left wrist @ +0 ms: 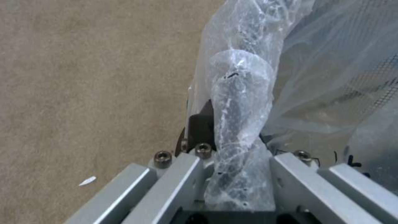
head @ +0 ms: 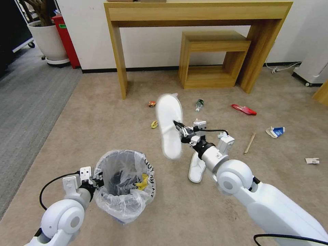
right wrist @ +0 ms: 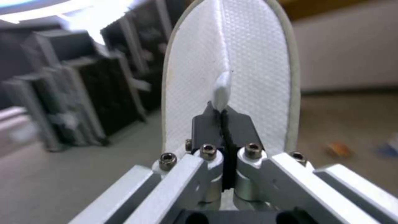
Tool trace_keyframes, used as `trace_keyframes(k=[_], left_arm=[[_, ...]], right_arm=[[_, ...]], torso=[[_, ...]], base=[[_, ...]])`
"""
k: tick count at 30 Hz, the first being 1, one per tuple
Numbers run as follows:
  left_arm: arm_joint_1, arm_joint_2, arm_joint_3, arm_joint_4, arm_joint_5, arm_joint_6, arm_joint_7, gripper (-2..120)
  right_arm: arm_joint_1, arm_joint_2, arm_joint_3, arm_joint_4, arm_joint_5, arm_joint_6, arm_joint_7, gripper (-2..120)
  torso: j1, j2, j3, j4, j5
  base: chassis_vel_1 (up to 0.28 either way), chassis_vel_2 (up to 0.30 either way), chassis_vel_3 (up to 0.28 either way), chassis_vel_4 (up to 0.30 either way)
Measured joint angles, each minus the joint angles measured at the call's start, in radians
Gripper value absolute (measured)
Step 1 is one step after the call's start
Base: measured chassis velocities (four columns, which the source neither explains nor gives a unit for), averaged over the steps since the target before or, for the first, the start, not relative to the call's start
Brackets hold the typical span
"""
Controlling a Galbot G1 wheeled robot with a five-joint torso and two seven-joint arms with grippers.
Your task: Pick up the trash bin and place the garbage on the floor into it.
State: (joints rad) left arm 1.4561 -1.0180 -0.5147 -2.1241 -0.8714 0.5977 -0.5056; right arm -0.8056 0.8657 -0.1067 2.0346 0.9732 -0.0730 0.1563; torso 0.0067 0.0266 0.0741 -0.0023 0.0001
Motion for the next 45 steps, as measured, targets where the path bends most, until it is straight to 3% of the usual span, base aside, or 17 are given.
trace_keyframes(k=[1, 3, 6, 8, 10, 20, 22, 26, 43, 45], left_arm=[[-0.001, -0.002, 0.000, -0.008, -0.004, 0.005, -0.003, 1], [-0.001, -0.003, 0.000, -0.014, -0.008, 0.008, -0.005, 1], [0.002, -0.005, -0.001, -0.042, -0.021, 0.017, -0.014, 1], [0.004, -0.006, -0.002, -0.048, -0.022, 0.018, -0.016, 1], [0.010, -0.012, -0.006, -0.066, -0.024, 0.021, -0.018, 1], [0.023, -0.010, -0.026, -0.096, -0.028, 0.022, -0.020, 1], [0.025, -0.008, -0.033, -0.105, -0.033, 0.022, -0.021, 1], [0.031, -0.005, -0.039, -0.111, -0.036, 0.020, -0.021, 1], [0.035, -0.001, -0.047, -0.116, -0.040, 0.013, -0.020, 1], [0.037, -0.002, -0.048, -0.116, -0.039, 0.012, -0.020, 1]], right_arm=[[0.030, -0.015, -0.025, 0.002, 0.000, 0.060, -0.072, 0], [0.042, -0.018, -0.035, 0.001, 0.000, 0.078, -0.093, 0], [0.157, -0.015, -0.149, -0.058, 0.004, 0.218, -0.266, 0], [0.174, -0.011, -0.170, -0.068, 0.006, 0.232, -0.292, 0], [0.243, 0.010, -0.264, -0.126, -0.010, 0.281, -0.370, 0], [0.407, 0.082, -0.499, -0.245, -0.054, 0.334, -0.422, 0], [0.485, 0.121, -0.575, -0.301, -0.061, 0.350, -0.429, 0], [0.547, 0.177, -0.631, -0.367, -0.073, 0.364, -0.432, 0], [0.556, 0.223, -0.729, -0.466, -0.177, 0.391, -0.429, 0], [0.553, 0.221, -0.730, -0.472, -0.185, 0.391, -0.430, 7]], torso=[[0.000, 0.000, 0.000, 0.0000, -0.0001], [0.000, 0.000, 0.000, -0.0001, -0.0001], [0.000, 0.000, 0.000, 0.0000, -0.0002], [0.000, 0.000, 0.000, 0.0000, -0.0001], [0.000, 0.000, 0.000, 0.0001, -0.0003], [0.000, 0.000, 0.000, 0.0001, -0.0002], [0.000, 0.000, 0.000, 0.0001, -0.0003], [0.000, 0.000, 0.000, 0.0002, -0.0003], [0.000, 0.000, 0.000, 0.0000, -0.0002], [0.000, 0.000, 0.000, 0.0000, -0.0002]], base=[[0.000, 0.000, 0.000, 0.000], [0.000, 0.000, 0.000, 0.000], [0.000, 0.000, 0.000, 0.000], [0.000, 0.000, 0.000, 0.000], [0.000, 0.000, 0.000, 0.000], [0.000, 0.000, 0.000, 0.000], [0.000, 0.000, 0.000, 0.000], [0.000, 0.000, 0.000, 0.000], [0.000, 0.000, 0.000, 0.000], [0.000, 0.000, 0.000, 0.000]])
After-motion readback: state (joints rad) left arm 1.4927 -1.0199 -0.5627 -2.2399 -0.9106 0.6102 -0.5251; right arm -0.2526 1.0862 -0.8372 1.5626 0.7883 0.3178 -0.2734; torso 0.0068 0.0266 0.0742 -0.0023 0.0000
